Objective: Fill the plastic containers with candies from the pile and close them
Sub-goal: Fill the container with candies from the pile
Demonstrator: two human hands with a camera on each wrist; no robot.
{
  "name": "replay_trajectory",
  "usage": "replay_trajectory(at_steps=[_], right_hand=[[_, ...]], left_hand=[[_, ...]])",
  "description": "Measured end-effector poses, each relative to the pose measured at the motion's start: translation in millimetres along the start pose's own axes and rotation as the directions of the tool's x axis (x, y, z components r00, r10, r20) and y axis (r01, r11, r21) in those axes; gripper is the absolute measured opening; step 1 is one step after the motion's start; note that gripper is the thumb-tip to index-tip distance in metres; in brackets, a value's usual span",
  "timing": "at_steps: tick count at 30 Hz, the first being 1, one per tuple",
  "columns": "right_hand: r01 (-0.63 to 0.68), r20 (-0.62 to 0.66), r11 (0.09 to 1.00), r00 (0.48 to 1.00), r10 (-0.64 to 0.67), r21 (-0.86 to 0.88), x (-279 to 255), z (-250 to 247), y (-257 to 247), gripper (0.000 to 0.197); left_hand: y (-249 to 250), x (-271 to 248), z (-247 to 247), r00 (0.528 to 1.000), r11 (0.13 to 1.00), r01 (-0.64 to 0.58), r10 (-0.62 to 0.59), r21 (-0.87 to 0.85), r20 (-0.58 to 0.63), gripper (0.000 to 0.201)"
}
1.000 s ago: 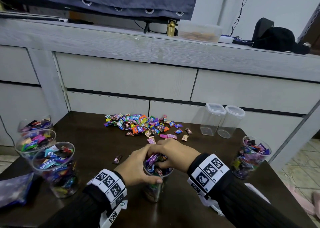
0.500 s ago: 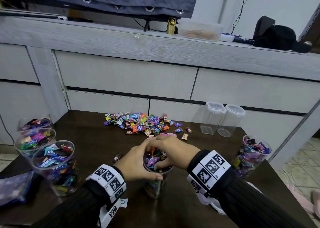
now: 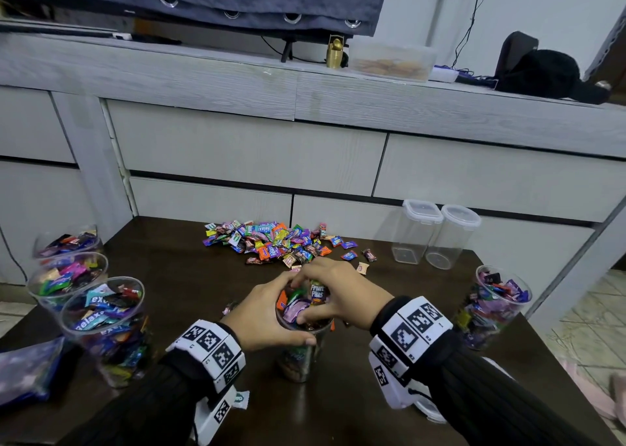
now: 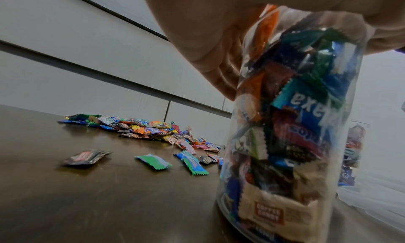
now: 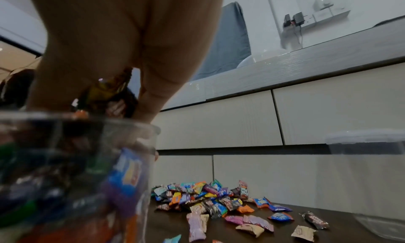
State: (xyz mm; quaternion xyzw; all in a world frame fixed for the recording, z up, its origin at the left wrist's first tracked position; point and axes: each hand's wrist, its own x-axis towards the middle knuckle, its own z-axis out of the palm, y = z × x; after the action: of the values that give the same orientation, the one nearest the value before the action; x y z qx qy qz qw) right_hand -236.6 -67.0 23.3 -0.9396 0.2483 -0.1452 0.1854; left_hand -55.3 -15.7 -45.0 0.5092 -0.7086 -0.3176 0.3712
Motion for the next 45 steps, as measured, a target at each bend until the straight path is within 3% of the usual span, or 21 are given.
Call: replay_trajectory(at_steps=[5,10,16,24,26,28,30,32,33,35,37,38,41,45], right_hand=[[-0.038,-0.047,0.998,0.998,0.04,0.047,4.0,5.5,-0.5,0.053],[-0.013,-0.147,0.991,0.989,0.033,0.135,-2.3,-15.0,-4.0,0.035],[0.079,0.109,0.995,0.991,-0.072,-0.059,3.3,-3.1,-14.2,0.032],[0.012,0.157,0.992,0.988,0.008,-0.129,4.7,11.2,-6.3,0.026],[0.021,0.129,0.999,0.992,-0.016,-0.037,-0.2,10.7,-3.4,0.026],[-0.007,-0.036,0.986,0.999,0.013,0.164,-4.9,6.7,0.6,0.021],[-0.051,-0.277,0.954,0.951,0.136,0.294,-11.1,3.8,12.3,0.015],[-0.259,-0.372,0.919,0.855,0.361,0.296,-19.2,5.3,35.0,0.023],[-0.427,-0.326,0.864,0.804,0.498,0.266,-24.3,7.4,48.9,0.035],[-0.724,-0.118,0.67,0.66,0.742,0.164,-36.1,18.5,76.2,0.07],[-0.857,0.056,0.508,0.513,0.856,0.086,-44.6,35.6,93.7,0.101],[-0.882,0.102,0.467,0.471,0.876,0.06,-45.6,43.9,98.7,0.111],[-0.894,0.141,0.448,0.443,0.886,-0.004,-33.7,61.2,104.8,0.123],[-0.873,0.151,0.487,0.479,0.865,-0.015,-2.3,72.2,109.3,0.11]], left_hand=[[-0.4,-0.1,0.9,1.0,1.0,0.007,-0.007,-0.016,-0.003,0.082],[0.7,-0.1,-0.1,1.0,1.0,0.006,-0.006,0.003,0.02,0.081],[-0.6,-0.8,1.3,1.0,0.999,0.018,-0.017,-0.045,0.005,0.076],[2.5,-0.2,-2.1,0.997,0.997,0.073,-0.071,-0.036,0.036,0.086],[4.1,-0.8,-2.2,0.997,0.997,0.074,-0.073,-0.029,0.035,0.088],[4.8,-2.3,-1.9,0.996,0.997,0.078,-0.077,-0.023,0.04,0.088],[4.5,-3.9,-0.9,0.995,0.996,0.086,-0.085,-0.018,0.056,0.092],[3.5,-5.3,0.0,0.993,0.995,0.096,-0.095,-0.012,0.071,0.094],[3.0,-5.9,0.5,0.992,0.995,0.098,-0.097,-0.013,0.076,0.094],[3.0,-6.8,1.4,0.992,0.995,0.098,-0.096,-0.013,0.081,0.093],[3.1,-6.7,1.3,0.991,0.995,0.098,-0.096,-0.015,0.088,0.091],[2.7,-6.4,0.9,0.991,0.995,0.098,-0.095,-0.019,0.096,0.09],[1.4,-5.4,-0.5,0.991,0.996,0.087,-0.084,-0.024,0.108,0.088],[1.1,-5.0,-0.9,0.992,0.997,0.063,-0.056,-0.05,0.117,0.087]])
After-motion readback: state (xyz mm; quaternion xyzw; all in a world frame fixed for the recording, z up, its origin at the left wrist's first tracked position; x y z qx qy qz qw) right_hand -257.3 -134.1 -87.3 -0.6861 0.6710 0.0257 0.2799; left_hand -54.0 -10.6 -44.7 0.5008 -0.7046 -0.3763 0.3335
